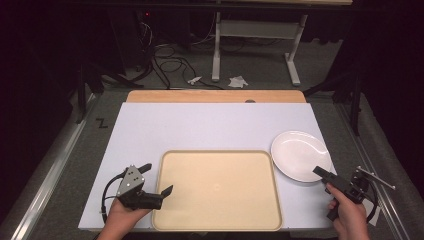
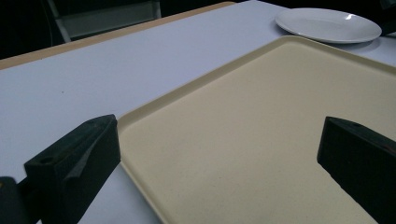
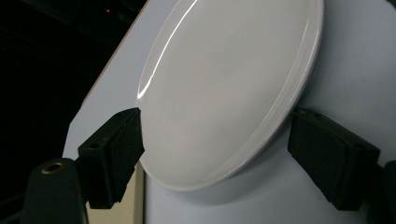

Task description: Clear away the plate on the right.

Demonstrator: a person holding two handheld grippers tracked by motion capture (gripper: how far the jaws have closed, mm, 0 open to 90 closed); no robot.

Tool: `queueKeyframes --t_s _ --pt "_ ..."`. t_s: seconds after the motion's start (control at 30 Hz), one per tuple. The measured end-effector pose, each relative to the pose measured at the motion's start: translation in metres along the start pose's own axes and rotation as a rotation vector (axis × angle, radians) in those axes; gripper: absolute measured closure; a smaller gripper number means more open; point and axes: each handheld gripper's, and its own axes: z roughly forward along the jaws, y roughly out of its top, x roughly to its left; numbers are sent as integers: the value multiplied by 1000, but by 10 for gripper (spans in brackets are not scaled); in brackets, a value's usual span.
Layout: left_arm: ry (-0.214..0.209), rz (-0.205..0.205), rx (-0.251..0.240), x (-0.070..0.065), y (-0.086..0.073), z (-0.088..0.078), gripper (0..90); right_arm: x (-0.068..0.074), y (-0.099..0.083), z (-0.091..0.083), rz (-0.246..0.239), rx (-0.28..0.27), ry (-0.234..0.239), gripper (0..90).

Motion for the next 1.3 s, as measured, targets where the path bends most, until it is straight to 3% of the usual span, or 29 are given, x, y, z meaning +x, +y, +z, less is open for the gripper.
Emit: queueKeyframes --t_s 0.23,0.43,0.63,0.73,0.9,1.03,1.3 --pt "10 -7 -3 1 -2 -5 6 -2 3 5 89 0 16 234" --pt "13 -5 -2 1 -3 -6 8 -3 5 8 97 -5 17 245" --pt "5 4 2 -1 -2 -5 8 -3 4 7 75 -6 -36 382" --pt "2 5 -1 -1 -2 -5 8 -4 3 7 64 -8 -63 498" --pt "0 8 -5 -2 -1 -5 8 -10 3 6 105 -5 -46 565" --pt "-1 10 -6 -3 -1 -5 8 -11 4 8 106 -11 -39 585" --pt "1 10 -4 -2 -1 -5 8 -14 5 12 109 -11 -47 716"
